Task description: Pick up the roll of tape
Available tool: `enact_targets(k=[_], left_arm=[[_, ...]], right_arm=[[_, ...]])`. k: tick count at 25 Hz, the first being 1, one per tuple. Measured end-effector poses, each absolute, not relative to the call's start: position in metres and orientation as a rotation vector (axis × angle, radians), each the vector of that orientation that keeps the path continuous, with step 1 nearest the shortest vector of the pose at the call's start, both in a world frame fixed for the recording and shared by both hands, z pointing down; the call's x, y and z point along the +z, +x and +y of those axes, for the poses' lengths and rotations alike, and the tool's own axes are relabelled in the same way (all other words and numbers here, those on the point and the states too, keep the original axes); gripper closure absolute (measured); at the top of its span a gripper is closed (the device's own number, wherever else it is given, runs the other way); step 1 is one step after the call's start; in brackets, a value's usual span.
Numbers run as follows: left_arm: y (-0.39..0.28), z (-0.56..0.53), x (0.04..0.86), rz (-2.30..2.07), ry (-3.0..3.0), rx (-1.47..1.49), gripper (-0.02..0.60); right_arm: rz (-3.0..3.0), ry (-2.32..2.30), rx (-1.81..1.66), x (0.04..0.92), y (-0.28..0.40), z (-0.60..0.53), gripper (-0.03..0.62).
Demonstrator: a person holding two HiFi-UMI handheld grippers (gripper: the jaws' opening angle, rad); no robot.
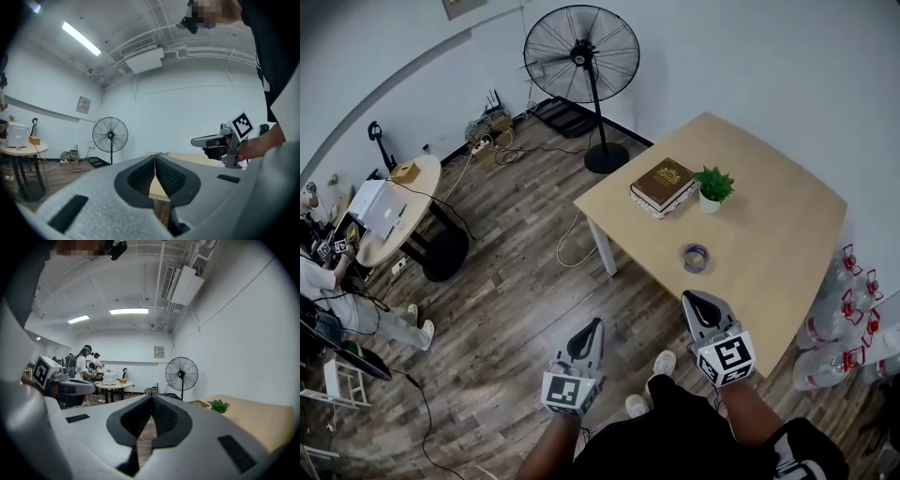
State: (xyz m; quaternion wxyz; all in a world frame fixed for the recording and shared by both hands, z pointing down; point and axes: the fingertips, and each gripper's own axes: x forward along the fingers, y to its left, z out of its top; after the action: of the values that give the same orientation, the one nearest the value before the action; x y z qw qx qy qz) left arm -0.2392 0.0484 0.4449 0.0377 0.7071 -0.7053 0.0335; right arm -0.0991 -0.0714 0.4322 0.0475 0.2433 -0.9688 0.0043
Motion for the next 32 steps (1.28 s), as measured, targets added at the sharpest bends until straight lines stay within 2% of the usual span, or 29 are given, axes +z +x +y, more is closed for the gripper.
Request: enact_targets(k=[12, 24, 25, 29, 32], left_arm=[[-0.277, -0.057, 0.450, -2.155, 2.168, 0.156, 0.575], [-0.261, -0.159, 0.460, -2.058, 2.229, 0.165, 0.575], [-0.260, -0.164, 0.457, -2.057, 2.229, 0.161, 0.574], [-0.259, -0.181, 0.463, -2.021, 2.249, 0.161, 0.575], [-0.263, -0.192, 0.469, -1.988, 2.251, 0.165, 0.574]], right_arm=[[-2.910, 0.729, 0.043, 0.452, -0.132, -0.172, 0.599], [-2.859, 0.655, 0.031, 0.467, -0.143, -0.244, 0.599], [-2.851, 0.649, 0.028, 0.469, -0.144, -0.248, 0.592], [-2.809, 0.622, 0.033, 0.479, -0.147, -0.264, 0.463], [-2.766, 0.620, 0.047, 0.490, -0.147, -0.273, 0.421]])
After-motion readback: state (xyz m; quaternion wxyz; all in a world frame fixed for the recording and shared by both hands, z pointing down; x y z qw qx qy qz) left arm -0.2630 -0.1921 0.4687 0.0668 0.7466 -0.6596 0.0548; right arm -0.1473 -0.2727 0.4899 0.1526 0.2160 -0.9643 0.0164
